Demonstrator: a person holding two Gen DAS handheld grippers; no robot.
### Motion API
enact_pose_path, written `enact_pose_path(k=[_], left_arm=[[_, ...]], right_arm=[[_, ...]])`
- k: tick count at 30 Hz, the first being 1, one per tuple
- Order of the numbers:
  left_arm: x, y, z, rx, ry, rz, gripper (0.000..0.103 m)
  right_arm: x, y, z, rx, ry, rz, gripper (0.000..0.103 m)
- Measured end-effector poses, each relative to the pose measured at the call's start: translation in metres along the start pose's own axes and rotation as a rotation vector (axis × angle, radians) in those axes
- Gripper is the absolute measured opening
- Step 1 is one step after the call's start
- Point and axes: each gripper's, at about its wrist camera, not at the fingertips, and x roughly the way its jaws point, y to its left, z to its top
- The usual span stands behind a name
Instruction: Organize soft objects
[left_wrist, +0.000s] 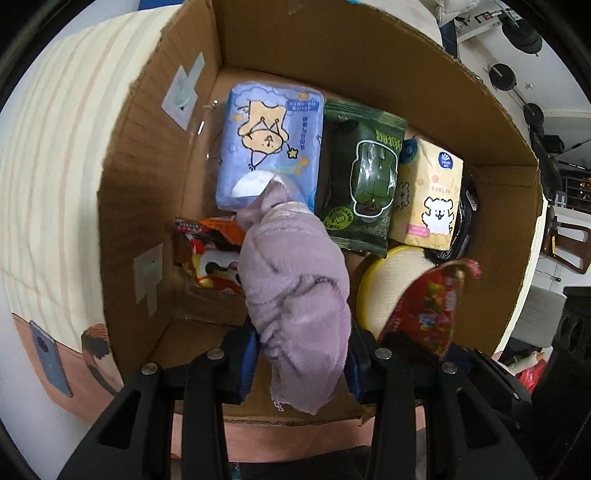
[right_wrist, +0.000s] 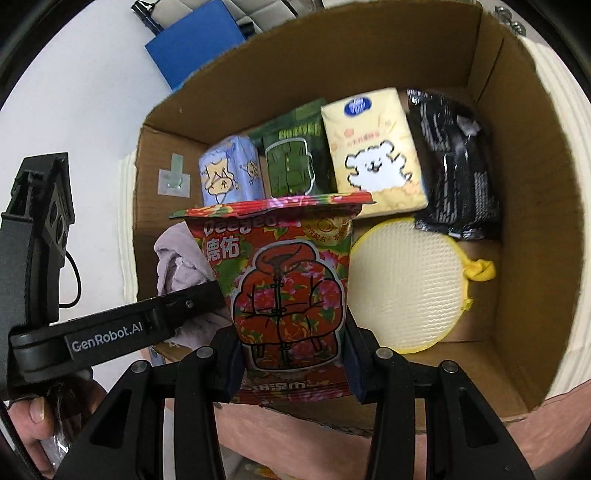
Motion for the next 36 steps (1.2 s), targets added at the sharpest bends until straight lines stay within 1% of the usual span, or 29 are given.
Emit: enact_pose_path(k=[1,2,3,4,5,6,7,8,12,14,15,16,17,18,23,26,28,29,31,34,36], left_arm=[[0.003,0.001,0.002,-0.007,0.007,0.010,0.040],[0.005,0.005,0.003,-0.024,0.023,0.029,0.049],[0.007,0.007,0.003,-0.036,0.031,0.040,0.053],[0.007,0.007,0.003,-0.038,0.030,0.038,0.061],[0.006,0.008,0.002,-0.041,0.025,0.038,0.070],[0.004,0.007,0.001,-0.033,0.018,0.040,0.076],[0.003,0.006,0.000,-0.030,0.012,0.047,0.090],[0.001,0.005,-0.001,-0.025,0.003,0.060,0.094],[-0.008,-0.001,-0.007,-0.006,-0.020,0.072,0.094],[-0.015,-0.003,-0.010,-0.003,-0.050,0.081,0.096],[-0.019,-0.002,-0.011,-0.005,-0.057,0.082,0.097],[-0.018,0.008,-0.007,-0.006,-0.066,0.086,0.099],[-0.022,0.008,-0.009,-0.001,-0.080,0.093,0.099],[-0.025,0.009,-0.011,0.002,-0.093,0.102,0.099],[-0.041,0.006,-0.028,0.016,-0.192,0.160,0.099],[-0.054,-0.001,-0.041,0.020,-0.270,0.184,0.100],[-0.057,-0.007,-0.050,0.021,-0.317,0.197,0.100],[-0.062,-0.010,-0.056,0.022,-0.351,0.216,0.100],[-0.065,-0.015,-0.065,0.024,-0.392,0.224,0.100],[-0.069,-0.024,-0.075,0.037,-0.428,0.232,0.100],[-0.070,-0.029,-0.081,0.048,-0.442,0.237,0.100]], right_arm=[[0.004,0.000,0.000,-0.001,0.007,-0.001,0.046],[0.011,0.002,0.001,-0.018,0.032,-0.003,0.046],[0.022,0.005,0.003,-0.041,0.066,-0.013,0.047],[0.034,0.008,0.003,-0.077,0.116,-0.034,0.048],[0.040,0.009,0.003,-0.089,0.138,-0.042,0.059],[0.043,0.009,0.003,-0.096,0.145,-0.046,0.070],[0.041,0.009,0.002,-0.105,0.136,-0.056,0.089],[0.039,0.010,0.002,-0.107,0.120,-0.066,0.091],[0.026,0.009,0.003,-0.123,0.086,-0.100,0.091],[0.019,0.009,0.003,-0.141,0.065,-0.132,0.092],[0.015,0.009,0.003,-0.149,0.055,-0.158,0.094],[0.013,0.009,0.003,-0.159,0.042,-0.179,0.099],[0.005,0.006,0.000,-0.165,0.029,-0.194,0.103],[0.001,0.005,-0.001,-0.172,0.013,-0.224,0.103],[-0.020,-0.005,-0.005,-0.179,-0.039,-0.309,0.103],[-0.032,-0.008,-0.010,-0.187,-0.076,-0.359,0.103],[-0.048,-0.014,-0.015,-0.185,-0.104,-0.385,0.103],[-0.053,-0.014,-0.017,-0.189,-0.119,-0.397,0.103],[-0.067,-0.016,-0.024,-0.190,-0.152,-0.433,0.103],[-0.084,-0.021,-0.034,-0.184,-0.192,-0.448,0.103],[-0.097,-0.025,-0.040,-0.175,-0.208,-0.436,0.103]])
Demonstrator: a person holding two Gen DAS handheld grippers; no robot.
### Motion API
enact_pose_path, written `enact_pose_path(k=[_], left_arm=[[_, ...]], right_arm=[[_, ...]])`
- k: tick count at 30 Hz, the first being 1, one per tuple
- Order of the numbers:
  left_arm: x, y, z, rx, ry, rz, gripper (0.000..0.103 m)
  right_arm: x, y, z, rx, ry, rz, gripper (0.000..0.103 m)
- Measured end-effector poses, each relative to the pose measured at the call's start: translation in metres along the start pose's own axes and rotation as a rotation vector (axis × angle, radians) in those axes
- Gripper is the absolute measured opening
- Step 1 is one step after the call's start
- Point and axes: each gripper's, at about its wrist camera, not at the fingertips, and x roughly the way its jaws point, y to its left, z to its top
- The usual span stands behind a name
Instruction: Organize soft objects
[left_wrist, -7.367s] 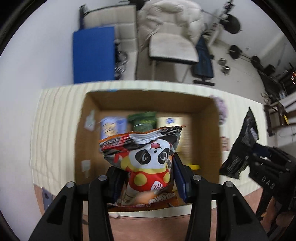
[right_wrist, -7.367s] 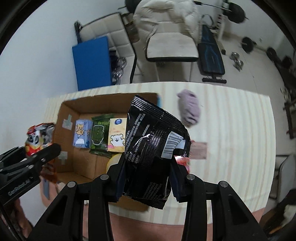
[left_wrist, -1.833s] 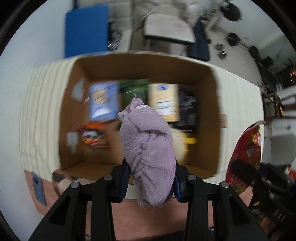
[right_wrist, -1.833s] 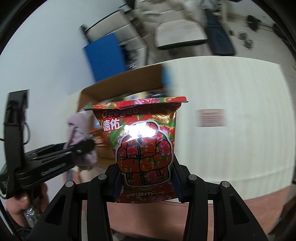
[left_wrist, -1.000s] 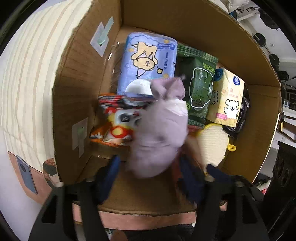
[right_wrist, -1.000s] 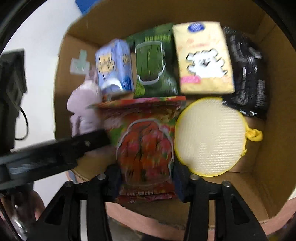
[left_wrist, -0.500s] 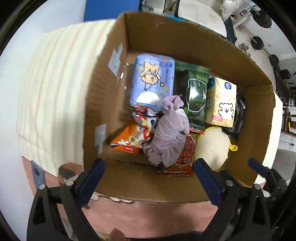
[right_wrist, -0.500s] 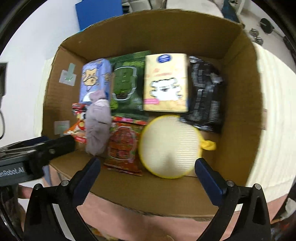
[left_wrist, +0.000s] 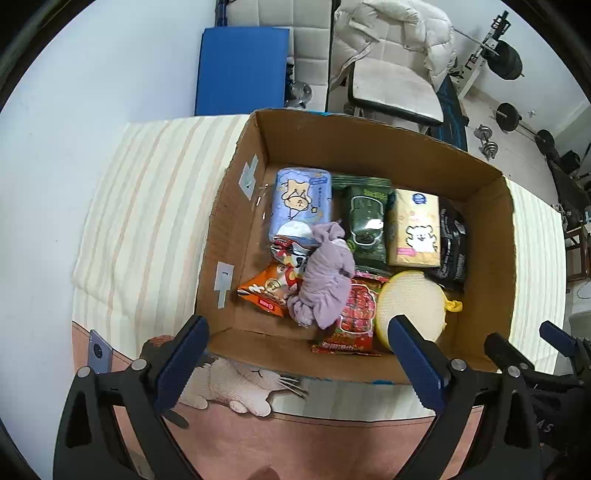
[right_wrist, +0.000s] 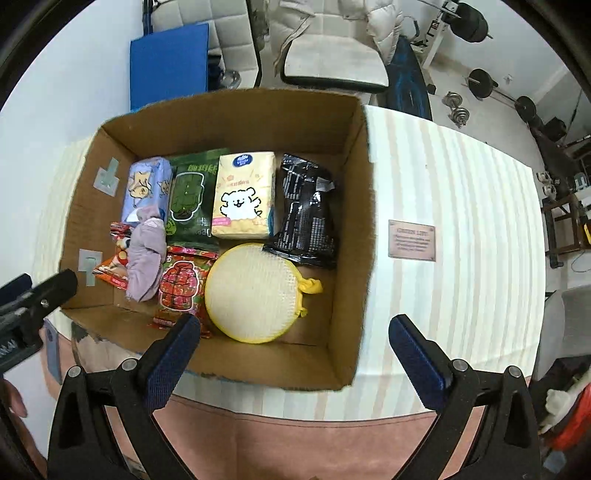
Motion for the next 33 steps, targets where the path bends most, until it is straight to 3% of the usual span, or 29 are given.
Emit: enact_pose_path(k=[10,15,22,33], left_arm=[[-0.016,-0.015,-0.011,0.035,-0.039,0.012,0.100],[-0.049,-0.023,-0.020,0.066,-0.109,0.024,0.100],[-0.123,-0.032,-0.051,0.075,-0.225,0.011,0.100],[-0.202,-0.026,-0.090,0.059,-0.293,-0.065,0.100]], right_arm=[[-0.022,-0.015,-0.011,0.043,-0.047,0.004,0.103],[-0.042,-0.021,-0.017,0.050,-0.083,0.003,0.103],[-0.104,-0.035,-0.047,0.062,-0.182,0.014,0.103],[-0.206,-0.047,-0.105,0.066,-0.295,0.031,0.103]])
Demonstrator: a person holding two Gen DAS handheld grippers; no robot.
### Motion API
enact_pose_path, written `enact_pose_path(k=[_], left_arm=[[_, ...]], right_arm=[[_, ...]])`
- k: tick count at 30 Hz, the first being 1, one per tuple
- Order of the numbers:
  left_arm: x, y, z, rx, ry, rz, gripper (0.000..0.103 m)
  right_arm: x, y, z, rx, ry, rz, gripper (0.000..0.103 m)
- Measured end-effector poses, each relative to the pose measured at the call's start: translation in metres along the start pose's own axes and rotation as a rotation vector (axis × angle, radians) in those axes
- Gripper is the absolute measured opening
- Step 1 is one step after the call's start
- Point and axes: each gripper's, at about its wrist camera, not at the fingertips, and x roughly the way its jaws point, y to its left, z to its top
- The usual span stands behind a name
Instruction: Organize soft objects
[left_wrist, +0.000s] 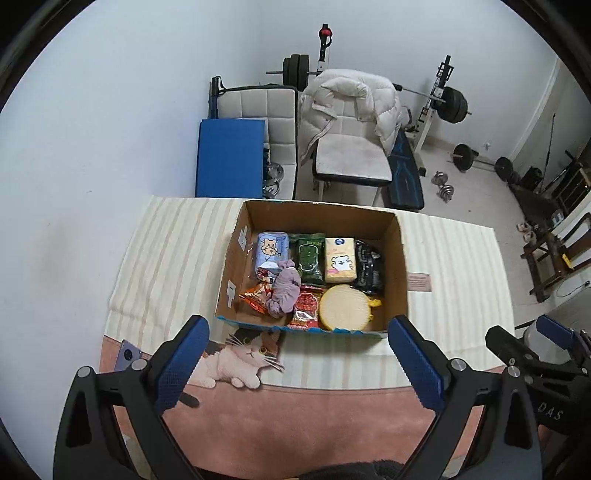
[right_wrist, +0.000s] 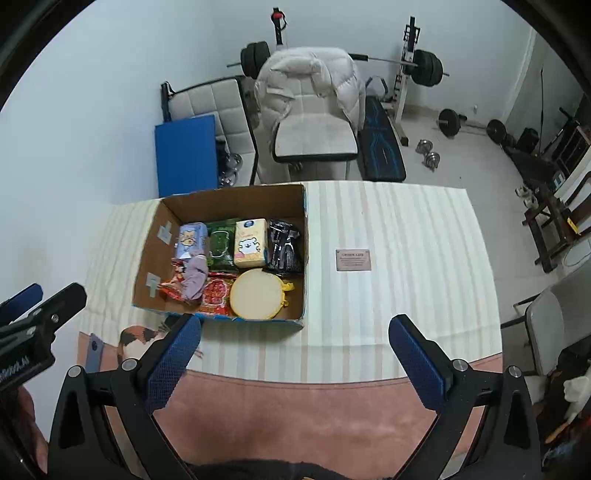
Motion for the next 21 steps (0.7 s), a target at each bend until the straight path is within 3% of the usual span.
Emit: enact_pose_path(k=[9,21], left_arm=[[-0.048,-0.005,-0.016,0.000,-0.045,-0.013,0.100],[-0.068,-0.006,-0.022,-0.006,-0.103,-0.002,0.100]], right_arm=[[-0.070,0.006,-0.026,-0.032,-0.069,0.023,0.103],[-0.104,0.007,-0.027,-0.036,-0.151,-0.015,0.103]])
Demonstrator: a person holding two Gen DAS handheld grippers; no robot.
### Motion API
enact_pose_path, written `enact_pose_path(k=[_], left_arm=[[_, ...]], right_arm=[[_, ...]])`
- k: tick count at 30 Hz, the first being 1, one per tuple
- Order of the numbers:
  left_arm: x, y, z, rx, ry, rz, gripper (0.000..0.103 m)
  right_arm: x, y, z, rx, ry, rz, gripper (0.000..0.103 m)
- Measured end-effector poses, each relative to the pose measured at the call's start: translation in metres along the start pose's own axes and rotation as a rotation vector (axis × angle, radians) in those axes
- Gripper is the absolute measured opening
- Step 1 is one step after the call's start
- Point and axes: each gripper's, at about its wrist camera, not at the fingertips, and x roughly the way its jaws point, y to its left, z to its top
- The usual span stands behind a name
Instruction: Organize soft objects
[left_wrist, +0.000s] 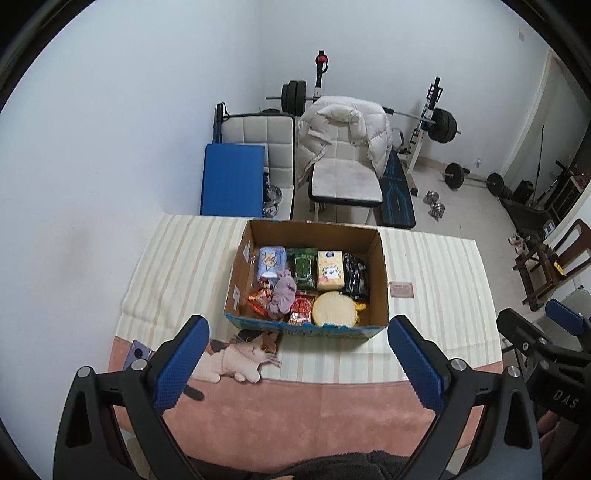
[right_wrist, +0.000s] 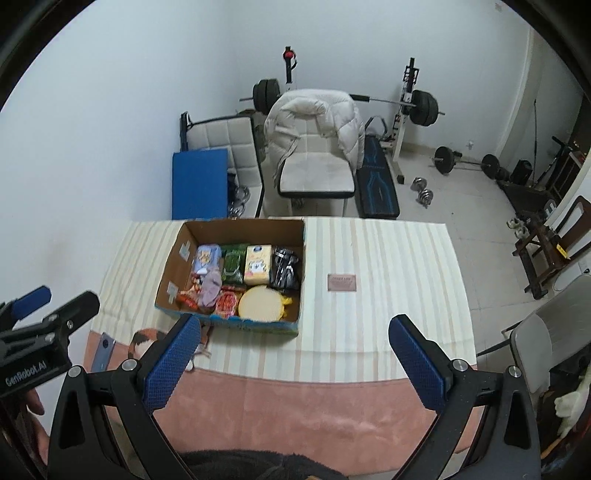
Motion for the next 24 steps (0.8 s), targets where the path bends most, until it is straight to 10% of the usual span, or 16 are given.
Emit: enact_pose_path(k=[24], left_arm=[[0.013,0.001,0.011,-0.009,-0.016,0.020,0.100]], right_arm=[[0.010,0.002,0.019,0.008,-0.029,-0.026,0.103]])
